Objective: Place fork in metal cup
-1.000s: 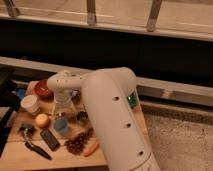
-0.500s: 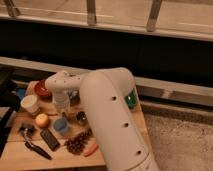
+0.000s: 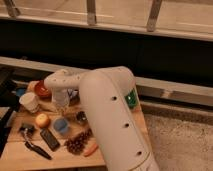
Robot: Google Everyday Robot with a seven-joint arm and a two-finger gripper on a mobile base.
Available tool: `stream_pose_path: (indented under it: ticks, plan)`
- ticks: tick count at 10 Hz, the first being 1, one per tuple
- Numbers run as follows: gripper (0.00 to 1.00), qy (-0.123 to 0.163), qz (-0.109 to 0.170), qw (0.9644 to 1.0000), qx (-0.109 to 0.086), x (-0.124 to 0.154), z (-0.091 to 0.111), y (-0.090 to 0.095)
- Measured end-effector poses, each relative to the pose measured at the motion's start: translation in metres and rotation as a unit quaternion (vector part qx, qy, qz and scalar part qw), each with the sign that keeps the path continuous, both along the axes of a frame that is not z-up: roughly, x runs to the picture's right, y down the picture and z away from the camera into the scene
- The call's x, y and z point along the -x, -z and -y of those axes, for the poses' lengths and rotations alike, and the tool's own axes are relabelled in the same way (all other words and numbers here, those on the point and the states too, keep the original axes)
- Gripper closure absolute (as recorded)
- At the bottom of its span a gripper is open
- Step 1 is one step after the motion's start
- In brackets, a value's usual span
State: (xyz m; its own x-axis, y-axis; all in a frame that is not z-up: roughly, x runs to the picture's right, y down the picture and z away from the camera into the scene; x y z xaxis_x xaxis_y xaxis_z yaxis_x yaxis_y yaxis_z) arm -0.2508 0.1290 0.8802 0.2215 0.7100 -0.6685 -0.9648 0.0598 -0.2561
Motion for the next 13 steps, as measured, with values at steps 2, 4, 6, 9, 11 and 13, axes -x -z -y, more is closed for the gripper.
stream_pose_path:
  ticks: [2, 4, 6, 9, 11, 13]
  plan:
    - [1.00, -0.011, 0.005, 0.9994, -0.031, -0.007, 0.026, 0.007]
    - [1.00, -0.016, 0.008, 0.9982, -0.058, -0.013, 0.048, 0.016]
    - [1.00, -0.019, 0.011, 0.9966, -0.080, -0.018, 0.066, 0.027]
    - [1.00, -0.039, 0.016, 0.9932, -0.108, -0.057, 0.099, 0.055]
    - [1.00, -0.049, 0.022, 0.9917, -0.117, -0.078, 0.117, 0.072]
    - [1.00, -0.059, 0.019, 0.9899, -0.128, -0.103, 0.131, 0.088]
